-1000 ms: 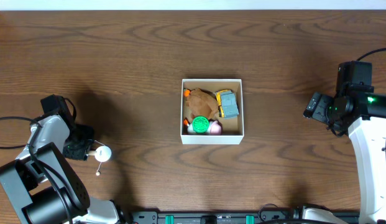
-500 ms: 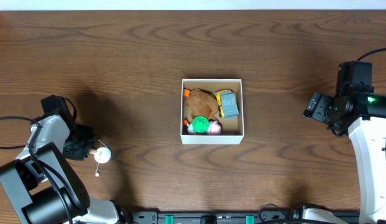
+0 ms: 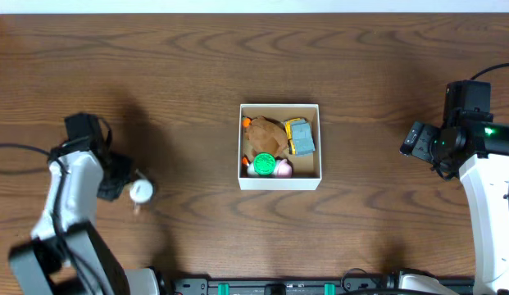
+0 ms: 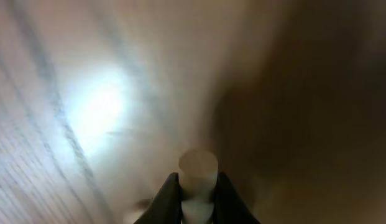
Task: Pack container
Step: 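Carry the white stick toy right and lower it into the box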
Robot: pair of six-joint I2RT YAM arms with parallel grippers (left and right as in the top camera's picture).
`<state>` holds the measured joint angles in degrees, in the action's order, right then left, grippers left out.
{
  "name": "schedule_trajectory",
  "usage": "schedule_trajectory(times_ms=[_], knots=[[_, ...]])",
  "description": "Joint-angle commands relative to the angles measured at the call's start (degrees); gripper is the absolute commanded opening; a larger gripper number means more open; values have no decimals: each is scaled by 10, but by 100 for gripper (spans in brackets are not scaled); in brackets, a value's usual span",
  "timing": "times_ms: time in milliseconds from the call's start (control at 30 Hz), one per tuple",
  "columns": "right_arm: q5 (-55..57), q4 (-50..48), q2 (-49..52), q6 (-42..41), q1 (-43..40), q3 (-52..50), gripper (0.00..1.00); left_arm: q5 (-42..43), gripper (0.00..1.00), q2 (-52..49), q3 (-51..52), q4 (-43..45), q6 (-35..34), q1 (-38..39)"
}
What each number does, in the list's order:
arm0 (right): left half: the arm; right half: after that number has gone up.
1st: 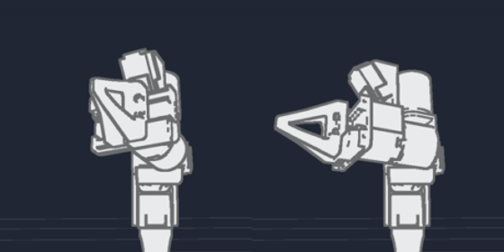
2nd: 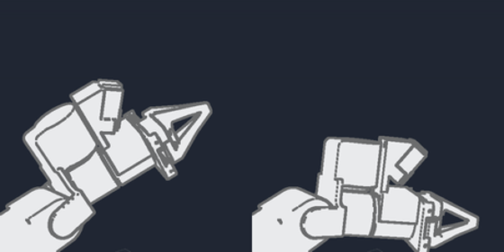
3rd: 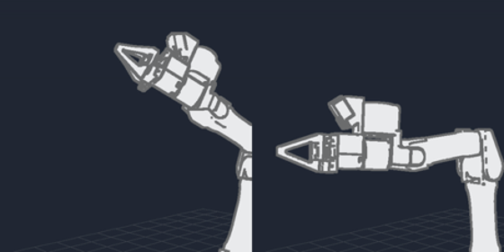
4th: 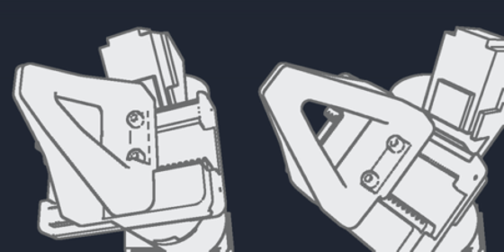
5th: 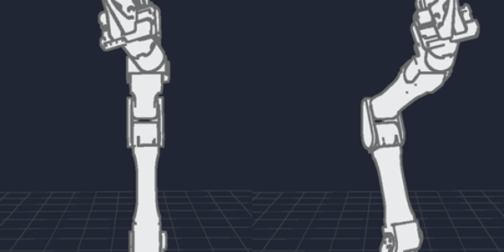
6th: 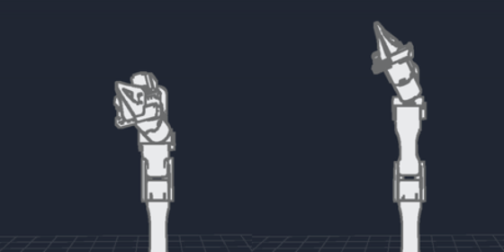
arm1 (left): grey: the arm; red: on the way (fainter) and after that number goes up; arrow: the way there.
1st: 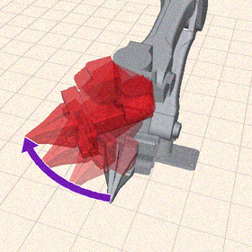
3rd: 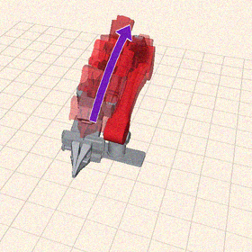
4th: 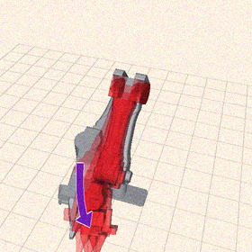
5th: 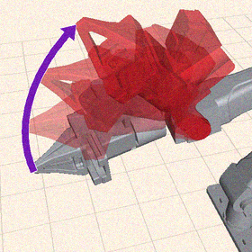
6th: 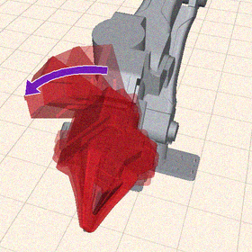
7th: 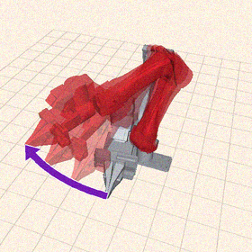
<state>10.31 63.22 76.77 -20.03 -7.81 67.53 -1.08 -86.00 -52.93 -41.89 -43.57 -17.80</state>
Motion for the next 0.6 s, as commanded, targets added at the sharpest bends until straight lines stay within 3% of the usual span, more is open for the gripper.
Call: schedule_trajectory(times_ms=[0,200,367,567], knots=[[4,0,2,9,-5,-3,95,-6,6,60,-50,-15,48,67],[4,0,2,8,-5,-3,95,-6,6,140,-108,-2,152,259],[4,0,2,8,-5,-3,95,-6,6,155,-110,84,332,420],[4,0,2,8,-5,-3,95,-6,6,111,-110,145,515,553]])
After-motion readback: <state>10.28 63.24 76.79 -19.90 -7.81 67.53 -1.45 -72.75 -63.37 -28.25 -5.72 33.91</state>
